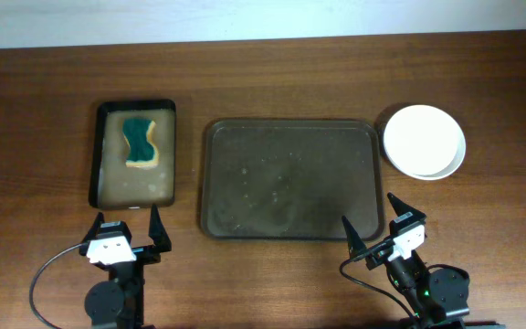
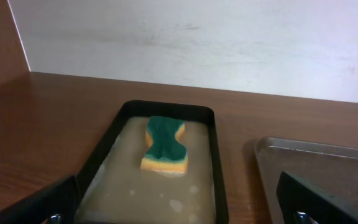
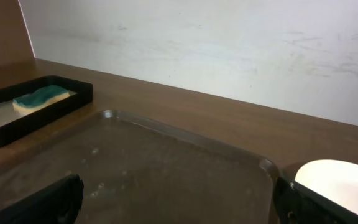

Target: Clean dirty plates on tray and stack at the side

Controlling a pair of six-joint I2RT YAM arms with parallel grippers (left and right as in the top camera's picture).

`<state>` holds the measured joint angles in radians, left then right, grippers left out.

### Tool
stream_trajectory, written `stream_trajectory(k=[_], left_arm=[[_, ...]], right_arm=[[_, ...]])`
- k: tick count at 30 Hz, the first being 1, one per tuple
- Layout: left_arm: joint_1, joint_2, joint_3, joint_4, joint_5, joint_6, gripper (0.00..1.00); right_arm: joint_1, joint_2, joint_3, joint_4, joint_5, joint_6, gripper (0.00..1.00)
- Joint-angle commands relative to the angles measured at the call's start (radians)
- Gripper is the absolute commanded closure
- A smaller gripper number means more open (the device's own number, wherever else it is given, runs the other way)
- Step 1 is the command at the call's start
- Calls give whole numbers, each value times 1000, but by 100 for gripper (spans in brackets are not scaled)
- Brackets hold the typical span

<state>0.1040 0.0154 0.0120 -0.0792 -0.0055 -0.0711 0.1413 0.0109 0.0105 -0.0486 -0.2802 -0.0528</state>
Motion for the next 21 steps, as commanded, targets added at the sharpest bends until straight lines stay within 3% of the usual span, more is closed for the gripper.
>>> stream_trajectory(k=[1,21], left_arm=[[-46,-11,-3,-5,-48,21,1],[-56,-11,-3,-3,-40,20,0]], right_arm=[[9,-8,-5,-5,8,0,2],[9,-8,-5,-5,7,0,2]])
